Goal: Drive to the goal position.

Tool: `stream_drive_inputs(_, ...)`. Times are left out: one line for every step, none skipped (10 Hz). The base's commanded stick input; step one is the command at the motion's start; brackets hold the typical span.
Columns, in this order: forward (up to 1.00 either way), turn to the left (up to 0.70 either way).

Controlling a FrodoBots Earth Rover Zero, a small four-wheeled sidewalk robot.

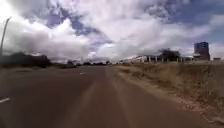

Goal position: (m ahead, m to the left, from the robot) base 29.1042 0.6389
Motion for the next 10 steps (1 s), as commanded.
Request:
stream_drive_inputs(0.70,0.00)
stream_drive_inputs(0.70,0.00)
stream_drive_inputs(0.70,0.00)
stream_drive_inputs(0.70,0.00)
stream_drive_inputs(0.70,0.00)
stream_drive_inputs(0.70,0.00)
stream_drive_inputs(0.70,0.00)
stream_drive_inputs(0.70,0.00)
stream_drive_inputs(0.70,0.00)
stream_drive_inputs(0.70,0.00)
